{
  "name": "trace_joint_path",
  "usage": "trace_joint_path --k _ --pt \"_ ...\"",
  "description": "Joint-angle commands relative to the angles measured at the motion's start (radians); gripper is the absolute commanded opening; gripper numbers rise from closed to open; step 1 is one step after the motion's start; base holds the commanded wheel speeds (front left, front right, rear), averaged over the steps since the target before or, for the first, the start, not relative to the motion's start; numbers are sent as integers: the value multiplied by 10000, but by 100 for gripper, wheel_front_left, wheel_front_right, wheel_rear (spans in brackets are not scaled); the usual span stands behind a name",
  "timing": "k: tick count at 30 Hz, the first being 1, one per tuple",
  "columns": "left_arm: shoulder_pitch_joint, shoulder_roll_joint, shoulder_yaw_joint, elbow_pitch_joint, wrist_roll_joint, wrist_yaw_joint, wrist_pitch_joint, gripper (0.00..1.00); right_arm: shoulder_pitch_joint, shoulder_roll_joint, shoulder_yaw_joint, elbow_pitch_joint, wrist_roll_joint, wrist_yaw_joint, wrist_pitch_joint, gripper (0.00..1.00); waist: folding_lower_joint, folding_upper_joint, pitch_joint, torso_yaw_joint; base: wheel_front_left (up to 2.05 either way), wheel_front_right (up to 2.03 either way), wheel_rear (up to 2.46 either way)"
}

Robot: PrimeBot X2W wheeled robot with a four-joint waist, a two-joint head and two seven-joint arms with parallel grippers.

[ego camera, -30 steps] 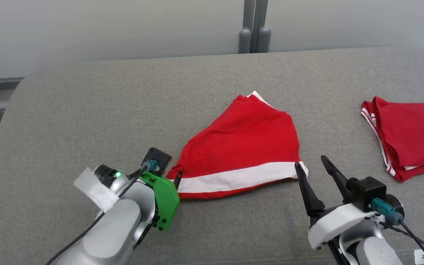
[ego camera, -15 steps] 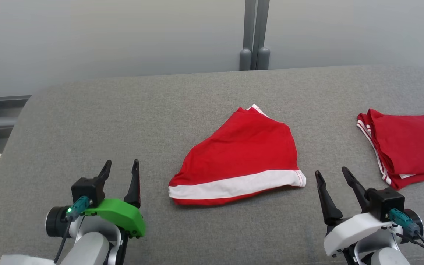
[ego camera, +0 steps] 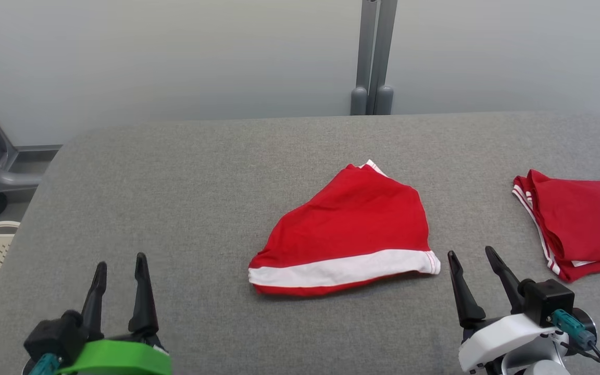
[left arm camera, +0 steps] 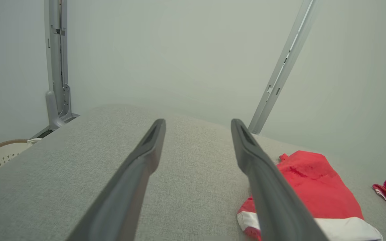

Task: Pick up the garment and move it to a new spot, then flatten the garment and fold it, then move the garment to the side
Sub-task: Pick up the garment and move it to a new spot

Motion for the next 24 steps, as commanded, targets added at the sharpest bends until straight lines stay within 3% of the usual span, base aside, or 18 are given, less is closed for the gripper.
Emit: trace_joint_path --k 1,10,24 --pt "314 -64 182 -91 142 -98 0 100 -17 -41 -15 46 -44 -4 -99 100 0 0 -38 -26 0 0 0" --pt "1792 -312 1020 -839 1847 -684 0 100 233 -29 -31 315 -619 -4 -248 100 0 0 5 -13 0 0 0" --pt "1983 -334 1048 405 2064 -719 32 100 479 -34 -184 690 -1270 -6 162 100 0 0 14 -61 0 0 0"
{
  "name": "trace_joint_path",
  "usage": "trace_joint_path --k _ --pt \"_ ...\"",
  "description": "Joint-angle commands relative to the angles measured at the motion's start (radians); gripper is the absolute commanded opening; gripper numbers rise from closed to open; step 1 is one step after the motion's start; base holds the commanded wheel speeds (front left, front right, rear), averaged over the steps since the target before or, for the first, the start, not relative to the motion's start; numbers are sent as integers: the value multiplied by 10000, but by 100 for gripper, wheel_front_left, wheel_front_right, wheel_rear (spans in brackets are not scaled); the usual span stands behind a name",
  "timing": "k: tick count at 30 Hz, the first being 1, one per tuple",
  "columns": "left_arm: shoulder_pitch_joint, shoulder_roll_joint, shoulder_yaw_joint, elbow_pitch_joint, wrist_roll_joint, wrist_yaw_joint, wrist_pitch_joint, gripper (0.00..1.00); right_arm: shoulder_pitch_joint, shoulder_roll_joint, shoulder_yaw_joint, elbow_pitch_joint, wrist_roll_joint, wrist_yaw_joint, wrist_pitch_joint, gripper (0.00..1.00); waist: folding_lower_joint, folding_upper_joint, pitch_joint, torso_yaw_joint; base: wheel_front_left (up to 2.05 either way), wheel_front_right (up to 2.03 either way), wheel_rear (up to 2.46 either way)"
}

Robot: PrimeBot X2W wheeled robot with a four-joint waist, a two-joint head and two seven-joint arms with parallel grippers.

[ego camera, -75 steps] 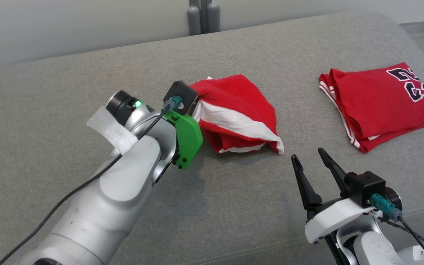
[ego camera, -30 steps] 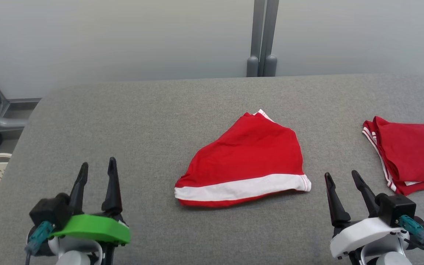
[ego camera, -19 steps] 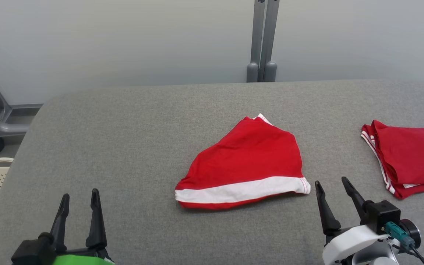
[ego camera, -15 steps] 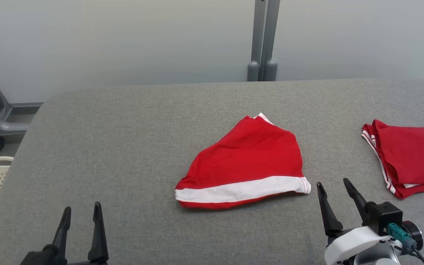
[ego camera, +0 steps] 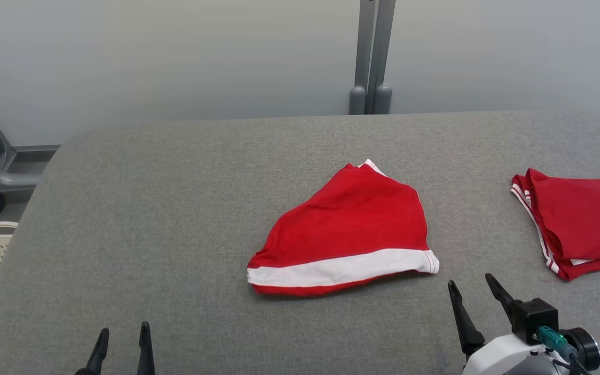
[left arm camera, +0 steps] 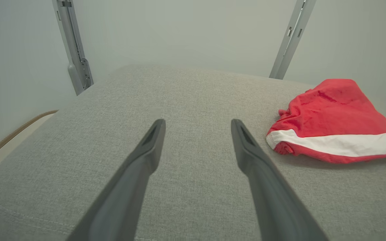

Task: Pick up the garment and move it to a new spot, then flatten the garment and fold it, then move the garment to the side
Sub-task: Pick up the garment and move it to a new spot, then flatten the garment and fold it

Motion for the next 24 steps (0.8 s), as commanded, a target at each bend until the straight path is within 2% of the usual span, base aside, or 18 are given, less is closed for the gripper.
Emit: trace_joint_path --k 1,24 --pt "-19 82 30 188 -88 -68 -48 100 111 -21 -26 48 -23 -8 -15 100 0 -1 12 -41 0 0 0" --pt "-598 2 -140 921 -144 -338 -83 100 -141 -21 28 -22 194 -8 -41 100 0 -1 157 -99 0 0 0"
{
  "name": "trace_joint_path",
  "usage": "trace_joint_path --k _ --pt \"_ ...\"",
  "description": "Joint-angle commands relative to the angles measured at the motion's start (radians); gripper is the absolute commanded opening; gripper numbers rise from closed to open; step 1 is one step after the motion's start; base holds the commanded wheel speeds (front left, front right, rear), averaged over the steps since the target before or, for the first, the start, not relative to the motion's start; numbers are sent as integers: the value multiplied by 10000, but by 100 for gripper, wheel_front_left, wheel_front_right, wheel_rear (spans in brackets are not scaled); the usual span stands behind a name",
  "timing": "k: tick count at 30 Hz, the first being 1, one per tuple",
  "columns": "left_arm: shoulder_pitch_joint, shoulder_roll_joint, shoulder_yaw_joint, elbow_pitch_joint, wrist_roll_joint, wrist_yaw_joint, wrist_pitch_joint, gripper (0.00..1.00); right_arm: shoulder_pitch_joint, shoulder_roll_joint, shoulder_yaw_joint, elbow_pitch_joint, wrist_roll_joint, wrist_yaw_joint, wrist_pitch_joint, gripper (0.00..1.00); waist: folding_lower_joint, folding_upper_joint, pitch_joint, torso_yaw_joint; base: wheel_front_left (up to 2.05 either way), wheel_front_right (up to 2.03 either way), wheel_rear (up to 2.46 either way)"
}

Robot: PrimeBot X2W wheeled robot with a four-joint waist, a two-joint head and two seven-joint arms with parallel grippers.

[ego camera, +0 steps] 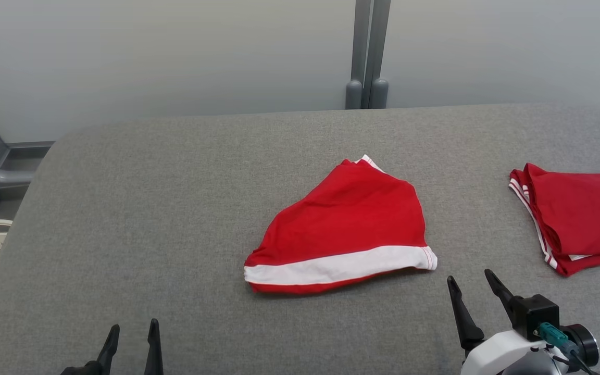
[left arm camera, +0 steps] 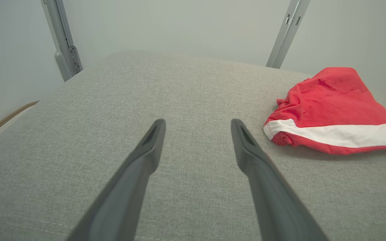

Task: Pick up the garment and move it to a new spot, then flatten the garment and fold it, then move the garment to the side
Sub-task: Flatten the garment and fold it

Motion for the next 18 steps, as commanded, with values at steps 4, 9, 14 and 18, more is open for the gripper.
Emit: trace_joint_path --k 4,9,14,18 --pt "-415 -61 -174 150 -141 -150 53 100 -115 -27 -185 -59 -80 -8 130 100 0 -1 97 16 0 0 0" --pt "-1238 -41 -633 294 -93 -280 610 100 -425 -24 -301 -24 11 -8 799 100 0 -1 295 29 0 0 0" --pt "-2422 76 -1299 758 -86 -428 1763 100 -1032 -26 -221 50 -280 -8 2230 100 0 -1 577 -37 0 0 0" --pt "-3414 121 -1998 1283 -424 -541 2913 100 -1833 -19 -322 216 -702 -8 3380 100 0 -1 955 -165 0 0 0"
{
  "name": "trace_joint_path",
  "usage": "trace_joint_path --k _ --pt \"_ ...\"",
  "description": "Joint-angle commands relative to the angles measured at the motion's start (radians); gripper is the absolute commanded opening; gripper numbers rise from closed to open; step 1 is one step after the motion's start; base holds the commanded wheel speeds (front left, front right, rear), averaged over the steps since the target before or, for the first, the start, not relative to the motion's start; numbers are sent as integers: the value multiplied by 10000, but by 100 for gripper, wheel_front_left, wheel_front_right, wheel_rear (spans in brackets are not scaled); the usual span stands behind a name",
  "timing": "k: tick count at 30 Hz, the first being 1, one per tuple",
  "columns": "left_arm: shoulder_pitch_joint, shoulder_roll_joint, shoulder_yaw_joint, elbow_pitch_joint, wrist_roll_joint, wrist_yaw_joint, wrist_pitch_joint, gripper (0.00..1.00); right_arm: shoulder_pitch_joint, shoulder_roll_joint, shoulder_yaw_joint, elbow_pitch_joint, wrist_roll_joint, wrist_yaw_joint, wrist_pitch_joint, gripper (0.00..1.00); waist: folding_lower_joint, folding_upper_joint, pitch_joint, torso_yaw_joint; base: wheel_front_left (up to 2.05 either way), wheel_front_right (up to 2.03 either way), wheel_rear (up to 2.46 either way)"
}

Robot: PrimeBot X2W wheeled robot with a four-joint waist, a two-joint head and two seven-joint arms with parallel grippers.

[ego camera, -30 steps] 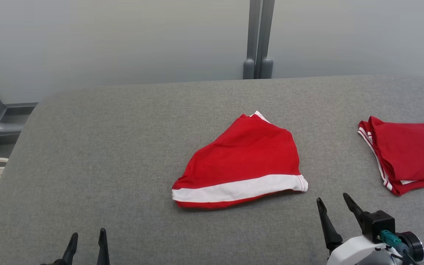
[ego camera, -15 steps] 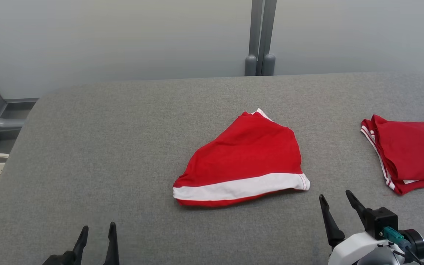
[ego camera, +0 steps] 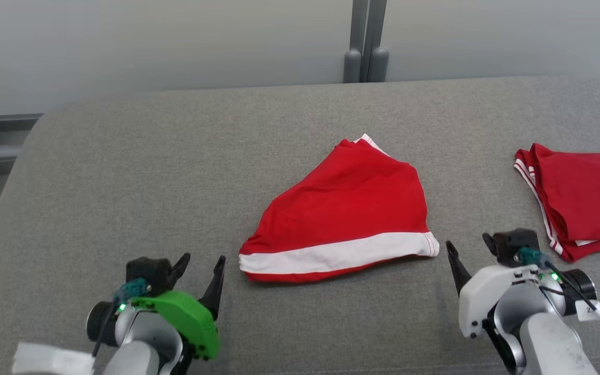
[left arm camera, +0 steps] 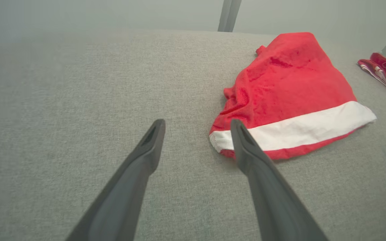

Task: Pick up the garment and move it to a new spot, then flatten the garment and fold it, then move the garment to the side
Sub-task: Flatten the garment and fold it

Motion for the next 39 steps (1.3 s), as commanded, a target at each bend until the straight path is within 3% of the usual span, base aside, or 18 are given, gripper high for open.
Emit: trace_joint_path --k 1,7,13,28,32,36,39 --pt "-489 82 -305 251 -187 -49 501 100 -398 -18 -66 133 -185 -8 363 100 0 0 326 -132 0 0 0" --pt "-1500 243 -1169 909 -574 -72 1506 100 -1376 -22 -97 457 -447 -8 1073 100 0 0 780 -269 0 0 0" --pt "-2311 390 -1772 1641 -902 -71 1949 100 -2142 -24 105 1045 -467 -8 1122 100 0 0 1244 -341 0 0 0" --pt "-3002 153 -2378 2828 -1183 -74 1993 100 -2493 -23 199 2201 -401 -8 852 100 0 0 1675 -247 0 0 0" --pt "-3104 96 -2660 2889 -1332 -75 1923 84 -2630 -24 249 2553 110 -8 954 100 0 0 1785 -133 0 0 0" --pt "-3179 84 -2803 2965 -1445 -75 1877 85 -2693 -21 384 2833 615 -8 1102 100 0 0 1887 -33 0 0 0" --pt "-3196 92 -2894 3059 -1498 -75 1814 79 -2675 -21 542 3046 907 -6 1255 100 0 0 1945 24 0 0 0"
